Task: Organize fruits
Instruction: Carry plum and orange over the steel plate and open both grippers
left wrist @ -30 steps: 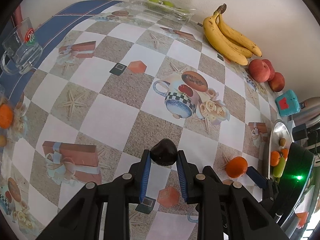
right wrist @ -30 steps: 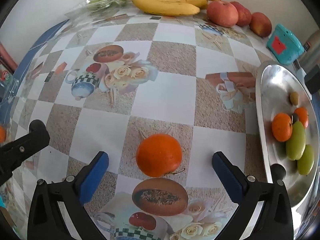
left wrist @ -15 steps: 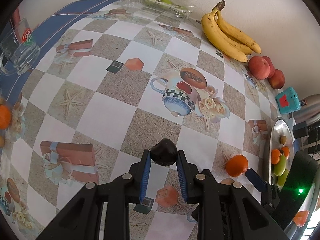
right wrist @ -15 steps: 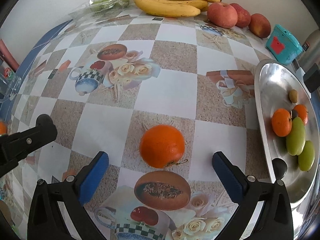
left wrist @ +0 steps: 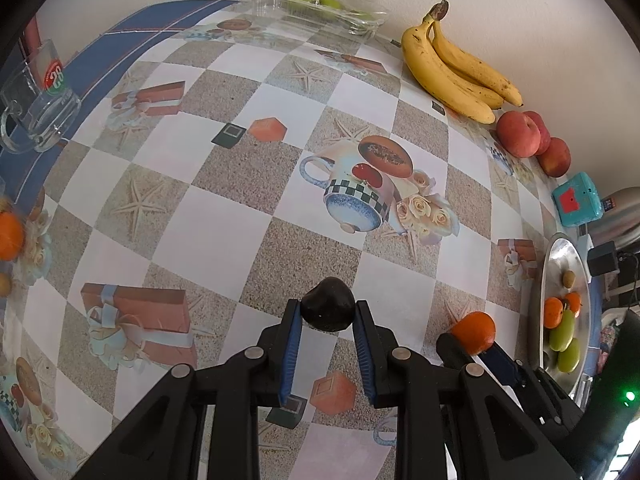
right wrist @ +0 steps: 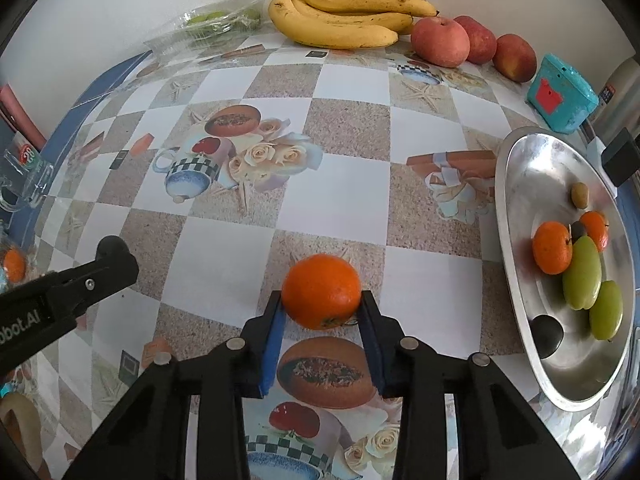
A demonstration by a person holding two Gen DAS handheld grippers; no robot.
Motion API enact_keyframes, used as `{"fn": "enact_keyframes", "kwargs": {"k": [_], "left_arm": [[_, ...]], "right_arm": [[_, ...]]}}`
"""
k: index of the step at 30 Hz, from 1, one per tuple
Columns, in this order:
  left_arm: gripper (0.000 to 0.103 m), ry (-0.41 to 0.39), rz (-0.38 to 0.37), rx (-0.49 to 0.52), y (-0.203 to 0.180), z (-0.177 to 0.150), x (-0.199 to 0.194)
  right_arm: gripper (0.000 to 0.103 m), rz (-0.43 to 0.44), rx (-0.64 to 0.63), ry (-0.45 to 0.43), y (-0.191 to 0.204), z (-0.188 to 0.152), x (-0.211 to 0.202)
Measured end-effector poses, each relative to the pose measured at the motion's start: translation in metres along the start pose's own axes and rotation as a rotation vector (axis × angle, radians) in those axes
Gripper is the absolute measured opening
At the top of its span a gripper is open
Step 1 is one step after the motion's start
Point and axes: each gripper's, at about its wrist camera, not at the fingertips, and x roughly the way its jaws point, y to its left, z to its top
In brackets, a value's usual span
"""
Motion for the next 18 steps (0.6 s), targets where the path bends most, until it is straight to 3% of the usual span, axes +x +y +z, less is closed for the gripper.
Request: {"fn": "enact_keyframes", "kwargs": {"k": [18], "left_arm": [[0.028, -0.064, 0.011, 0.069, -0.037, -0.005, -0.02]], "right_arm": [[0.037, 0.039, 0.034, -0.081, -0.03, 0.005, -0.043]]}}
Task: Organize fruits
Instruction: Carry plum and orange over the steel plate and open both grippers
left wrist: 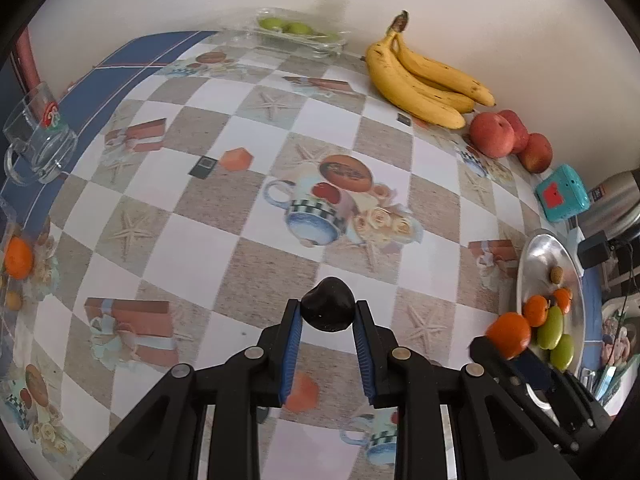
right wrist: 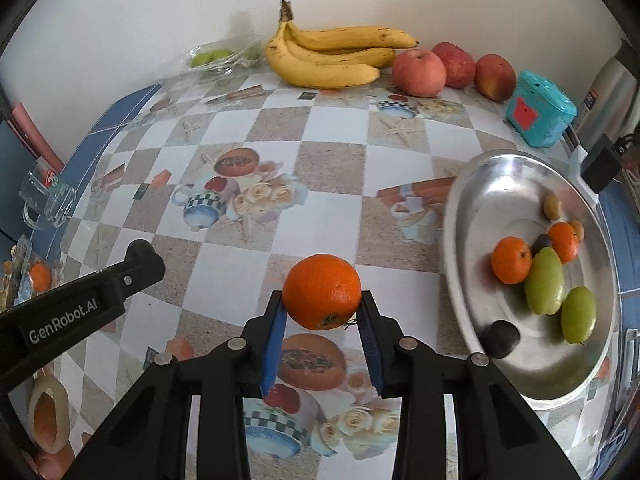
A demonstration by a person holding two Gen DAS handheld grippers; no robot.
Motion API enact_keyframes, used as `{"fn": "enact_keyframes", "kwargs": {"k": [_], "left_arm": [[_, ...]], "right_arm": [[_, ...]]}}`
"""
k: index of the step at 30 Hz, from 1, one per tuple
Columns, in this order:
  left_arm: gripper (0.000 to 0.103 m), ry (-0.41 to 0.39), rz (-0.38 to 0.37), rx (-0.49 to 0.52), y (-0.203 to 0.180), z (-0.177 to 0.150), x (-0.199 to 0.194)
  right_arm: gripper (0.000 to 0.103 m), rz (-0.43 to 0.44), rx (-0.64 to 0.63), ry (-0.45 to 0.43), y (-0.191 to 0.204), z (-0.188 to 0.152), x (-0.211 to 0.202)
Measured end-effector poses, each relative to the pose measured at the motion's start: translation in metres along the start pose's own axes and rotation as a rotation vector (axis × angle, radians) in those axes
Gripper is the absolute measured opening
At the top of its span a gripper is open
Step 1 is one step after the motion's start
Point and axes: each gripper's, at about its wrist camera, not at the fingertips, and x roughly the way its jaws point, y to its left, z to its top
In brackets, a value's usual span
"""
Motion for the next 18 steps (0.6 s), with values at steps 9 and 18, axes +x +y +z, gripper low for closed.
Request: {"fn": "enact_keyframes", "kwargs": {"k": [9, 18], "left_arm": [[0.028, 0.013, -0.053, 0.064, -0.043, -0.007, -0.001], [0.028, 0.005, -0.131, 0.204, -0.113, -0.021, -0.005]], "right_arm": [[0.037, -0.034, 0.098, -0.047, -0.055, 0.0, -0.022], [0.037, -0.1, 0.233, -0.06, -0.128, -0.008, -0.037]]}}
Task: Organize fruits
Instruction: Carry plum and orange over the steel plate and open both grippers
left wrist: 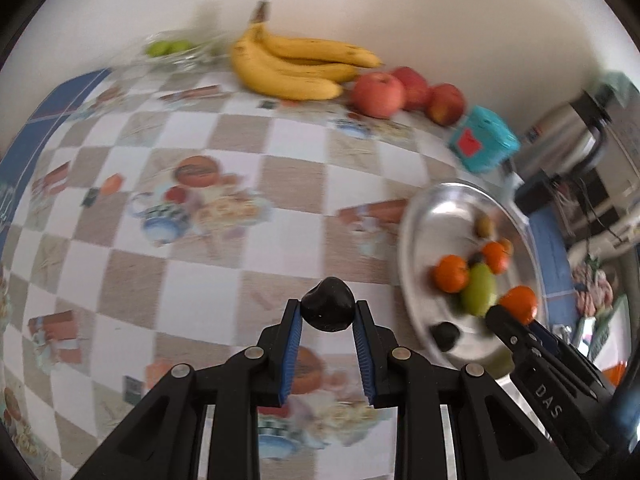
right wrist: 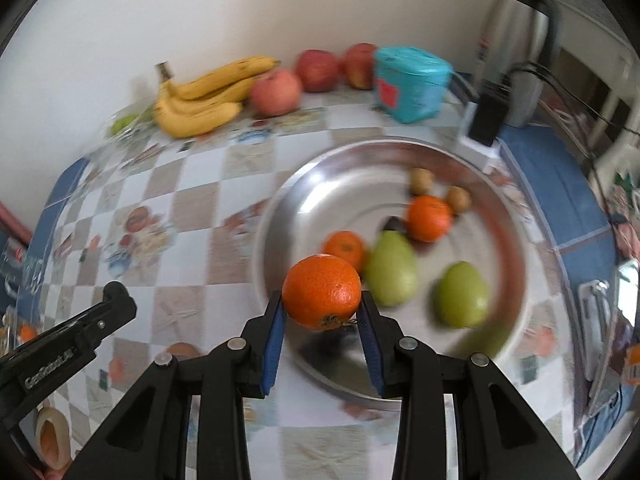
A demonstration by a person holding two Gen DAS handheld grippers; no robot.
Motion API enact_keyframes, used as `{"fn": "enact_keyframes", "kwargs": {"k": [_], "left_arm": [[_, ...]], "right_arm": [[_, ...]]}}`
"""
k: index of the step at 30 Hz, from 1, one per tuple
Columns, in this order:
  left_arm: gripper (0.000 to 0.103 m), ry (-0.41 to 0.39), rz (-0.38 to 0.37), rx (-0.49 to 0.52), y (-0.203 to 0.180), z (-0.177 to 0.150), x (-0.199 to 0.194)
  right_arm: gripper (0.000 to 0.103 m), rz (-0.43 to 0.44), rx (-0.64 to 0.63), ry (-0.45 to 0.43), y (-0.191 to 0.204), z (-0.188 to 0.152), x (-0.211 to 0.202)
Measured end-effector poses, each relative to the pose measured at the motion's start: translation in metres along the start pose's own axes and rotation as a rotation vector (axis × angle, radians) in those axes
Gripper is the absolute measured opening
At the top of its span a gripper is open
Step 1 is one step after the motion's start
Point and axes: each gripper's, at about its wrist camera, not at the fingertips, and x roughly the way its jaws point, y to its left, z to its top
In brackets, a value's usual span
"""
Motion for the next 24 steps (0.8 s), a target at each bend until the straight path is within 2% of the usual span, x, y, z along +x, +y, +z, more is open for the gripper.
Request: {"fn": "enact_keyframes", "kwargs": {"k": [11, 24], "left_arm": [[0.028, -0.019, -0.044, 0.126, -0.058, -0.003, 0.013], [0.028, -0.04, -0.051, 0.16, -0.07, 0.0, 0.033]], "right_arm": [[0.037, -0.015, 0.084, -0.011, -0.049, 0.0, -0.01], [0.037, 0.013, 0.108, 0.064, -0.058, -0.006, 0.009]]}}
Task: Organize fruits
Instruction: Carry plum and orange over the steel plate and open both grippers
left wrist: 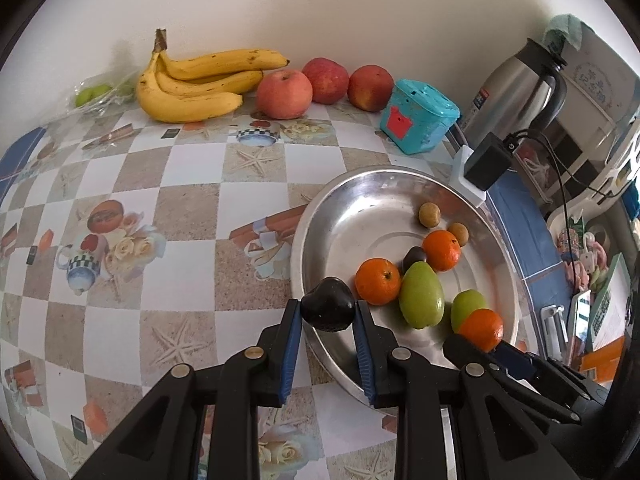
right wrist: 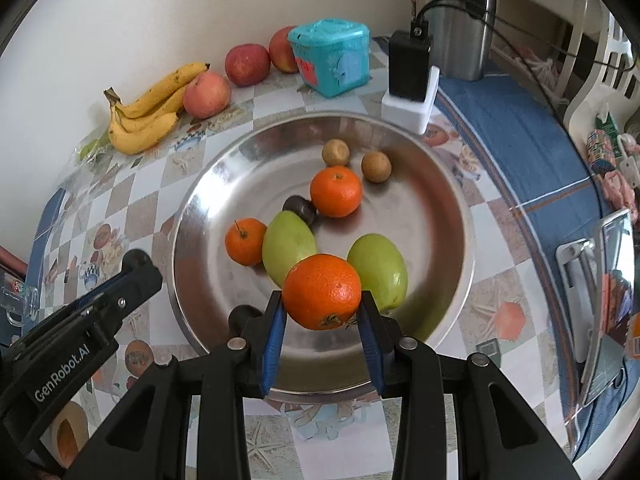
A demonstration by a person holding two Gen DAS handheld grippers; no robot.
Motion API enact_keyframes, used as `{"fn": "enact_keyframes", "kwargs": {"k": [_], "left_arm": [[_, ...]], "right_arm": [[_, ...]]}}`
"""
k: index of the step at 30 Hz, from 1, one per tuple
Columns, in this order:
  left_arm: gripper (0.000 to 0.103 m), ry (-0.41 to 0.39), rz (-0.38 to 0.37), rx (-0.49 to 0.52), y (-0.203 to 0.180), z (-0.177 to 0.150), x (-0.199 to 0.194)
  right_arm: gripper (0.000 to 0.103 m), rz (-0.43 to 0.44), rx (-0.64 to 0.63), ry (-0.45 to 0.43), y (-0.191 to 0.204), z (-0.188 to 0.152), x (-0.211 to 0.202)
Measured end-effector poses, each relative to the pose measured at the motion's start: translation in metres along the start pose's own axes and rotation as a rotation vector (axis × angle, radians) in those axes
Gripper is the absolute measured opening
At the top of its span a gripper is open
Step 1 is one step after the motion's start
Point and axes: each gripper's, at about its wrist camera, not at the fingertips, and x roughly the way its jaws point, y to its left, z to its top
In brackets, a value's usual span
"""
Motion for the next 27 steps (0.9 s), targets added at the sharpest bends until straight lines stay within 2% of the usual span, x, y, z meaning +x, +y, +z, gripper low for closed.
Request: {"fn": "enact_keyframes", "kwargs": {"k": [16, 19, 25, 27], "left_arm": [[0.03, -0.003, -0.031, 0.014, -0.005, 0.0, 0.009], [0.047, 0.001, -0.034, 0.009, -0.004, 0.0, 0.009], [0.051, 0.004, -0.036, -0.001, -0.002, 0.0, 0.006], [0.057, 0.006, -0.036, -0.013, 0.001, 0.001, 0.005]], "right_arm": [[0.038, -0.019, 0.0, 0.052, 0.0, -0.003, 0.012], [0.038, -0.014, 0.01, 0.072, -0.001, -0.002, 0.015], [0.038, -0.002, 0.027, 0.089, -0.003, -0.003, 0.017], [0.038, 0.008, 0.029, 0.094, -0.003, -0.003, 0.017]]}}
